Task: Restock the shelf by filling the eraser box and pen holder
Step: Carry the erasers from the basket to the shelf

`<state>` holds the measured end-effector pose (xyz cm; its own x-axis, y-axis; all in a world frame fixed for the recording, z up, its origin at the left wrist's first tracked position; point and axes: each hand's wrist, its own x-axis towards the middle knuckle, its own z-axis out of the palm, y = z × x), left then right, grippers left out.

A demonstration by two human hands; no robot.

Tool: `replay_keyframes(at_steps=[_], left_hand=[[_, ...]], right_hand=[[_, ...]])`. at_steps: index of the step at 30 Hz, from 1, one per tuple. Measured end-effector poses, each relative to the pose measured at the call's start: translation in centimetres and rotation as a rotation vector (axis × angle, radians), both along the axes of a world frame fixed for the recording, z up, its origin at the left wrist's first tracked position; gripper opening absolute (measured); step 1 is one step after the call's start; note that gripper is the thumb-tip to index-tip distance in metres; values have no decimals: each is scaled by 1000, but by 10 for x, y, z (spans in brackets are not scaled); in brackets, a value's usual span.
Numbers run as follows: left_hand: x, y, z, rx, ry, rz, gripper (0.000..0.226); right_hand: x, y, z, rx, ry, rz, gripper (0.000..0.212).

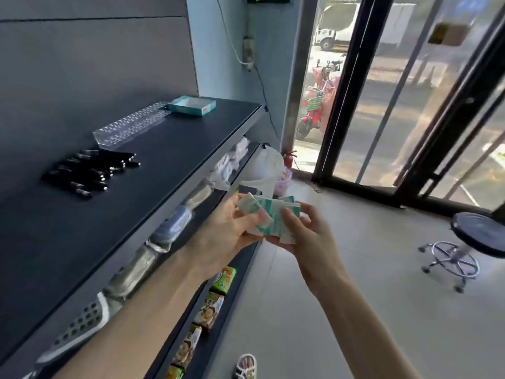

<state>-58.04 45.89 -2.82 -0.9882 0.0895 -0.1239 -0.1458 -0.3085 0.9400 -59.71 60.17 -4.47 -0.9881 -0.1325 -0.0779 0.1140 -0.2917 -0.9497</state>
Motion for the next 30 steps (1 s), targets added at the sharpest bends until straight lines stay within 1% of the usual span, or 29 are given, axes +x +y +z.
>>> replay_keyframes(at_steps=[2, 4, 7, 9, 13, 18, 20, 24, 27, 30], left_hand=[[-36, 5, -7, -24, -15, -29, 41], [-75, 7, -15, -29, -10, -30, 43], [-134, 8, -22, -1, -2, 0, 48], [-173, 10, -27, 16, -9, 31, 48], [-251, 23, -35, -28, -12, 72, 37], [-342, 38, -47, -37, -40, 46, 44], [-377, 43, -51, -46, -43, 64, 42], [-447, 50, -54, 23, -62, 155, 29], [-493, 48, -50, 55, -102, 287, 30], [-530, 36, -52, 53, -75, 459, 31]], right_hand=[[-32, 6, -5, 24, 5, 5, 23], [-67, 10, -9, 3, -5, 25, 18], [-125, 13, -10, -32, -30, 34, 18], [-164, 15, -10, 6, -12, 32, 16], [-235, 26, -14, 52, 11, -4, 10], [-324, 44, -30, 128, 5, -41, 11], [-363, 47, -37, 137, 1, -23, 13], [-447, 47, -44, 169, 35, 68, 23], [-508, 41, -39, 178, 37, 163, 25], [-561, 24, -36, 207, 45, 296, 27]])
